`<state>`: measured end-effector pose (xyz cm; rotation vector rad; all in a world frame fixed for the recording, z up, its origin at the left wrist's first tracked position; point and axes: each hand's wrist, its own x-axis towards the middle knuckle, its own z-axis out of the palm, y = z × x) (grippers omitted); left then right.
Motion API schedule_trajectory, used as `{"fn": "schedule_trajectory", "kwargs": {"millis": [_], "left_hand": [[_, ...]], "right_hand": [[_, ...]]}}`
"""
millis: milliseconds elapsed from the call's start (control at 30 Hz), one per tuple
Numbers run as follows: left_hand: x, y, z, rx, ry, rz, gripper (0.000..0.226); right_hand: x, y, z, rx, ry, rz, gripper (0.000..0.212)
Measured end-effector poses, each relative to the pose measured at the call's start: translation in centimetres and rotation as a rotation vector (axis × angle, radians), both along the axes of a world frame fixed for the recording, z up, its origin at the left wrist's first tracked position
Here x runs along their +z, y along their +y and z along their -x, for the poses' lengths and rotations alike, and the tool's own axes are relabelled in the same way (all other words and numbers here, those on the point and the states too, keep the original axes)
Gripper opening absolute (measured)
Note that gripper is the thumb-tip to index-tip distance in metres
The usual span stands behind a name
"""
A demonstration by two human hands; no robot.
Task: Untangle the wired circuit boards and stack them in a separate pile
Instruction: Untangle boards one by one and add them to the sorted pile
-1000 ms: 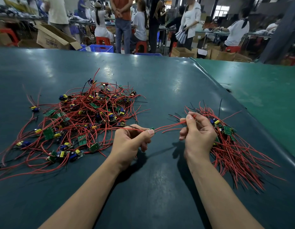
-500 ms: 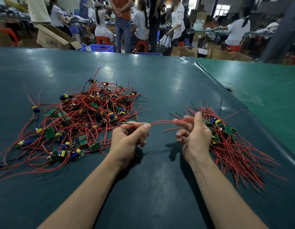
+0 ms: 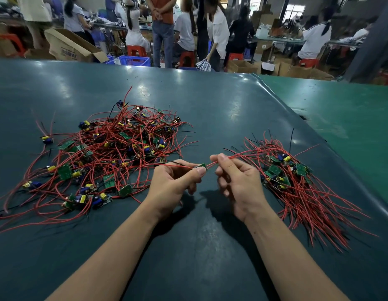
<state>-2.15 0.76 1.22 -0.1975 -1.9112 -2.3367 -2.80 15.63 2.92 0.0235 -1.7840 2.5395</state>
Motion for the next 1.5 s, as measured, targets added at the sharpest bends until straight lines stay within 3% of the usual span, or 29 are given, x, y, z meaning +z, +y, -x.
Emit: {"fn": "schedule_trajectory", "kwargs": {"millis": [200,333,400,467,533,600,733,833,967,1100,1200,1267,1500], "left_hand": [[-0.1,0.1,0.0,0.044,0.053,-0.080,0.007],[0.4,-0.4,0.2,0.112,0.094,-0.215,0.009],[0.7,-0.7,0.4,0.141,0.075,-0.331,0.012],[0.6,-0.7,0.5,0.141,0.062,-0.365,0.020],[0.2,-0.7,0.3,0.127,0.077,-0.242,0.018],[0.0,-0.5,0.0,0.043,0.065,-0.084,0.014],[0.4,-0.7,-0.1,-0.199,-0.134,-0.138,0.052],[0.6,-0.4,-0.3,-0.228,-0.151,-0.182,0.048],[0.8,-0.1,0.1,0.017,-0.120,-0.250,0.030],[1.3,-0.9,0.3,0.050,-0.156,-0.280,0.032],[1.2,-0.4,-0.4,-0.020,-0.207,-0.024,0.048],[1.1,-0.2,-0.9,-0.087,-0.154,0.025,0.044],[1.1,-0.4,-0.4,-0.004,-0.108,-0.225,0.024]], "right_hand": [[0.6,2.1,1.0,-0.355,0.049,0.112,0.025],[0.8,2.9,1.3,-0.539,0.005,0.315,0.030],[0.5,2.2,0.8,-0.422,-0.091,0.225,0.024],[-0.4,0.4,-0.3,-0.083,-0.150,0.015,0.021],[-0.8,-1.1,-1.3,0.228,-0.107,-0.129,0.034],[-1.1,-1.5,-1.6,0.319,0.009,-0.112,0.038],[-1.2,-1.3,-2.0,0.216,0.183,-0.132,0.016],[-1.0,-1.4,-2.1,0.086,0.295,-0.237,0.009],[-0.8,-1.4,-2.4,-0.065,0.396,-0.340,0.020],[-0.4,-1.1,-2.5,-0.003,0.288,-0.288,0.016],[0.1,-0.8,-2.4,0.058,0.226,-0.137,0.020],[0.2,-0.8,-2.2,0.088,0.180,-0.058,0.019],[-0.1,-0.9,-2.0,0.168,0.074,-0.032,0.013]]}}
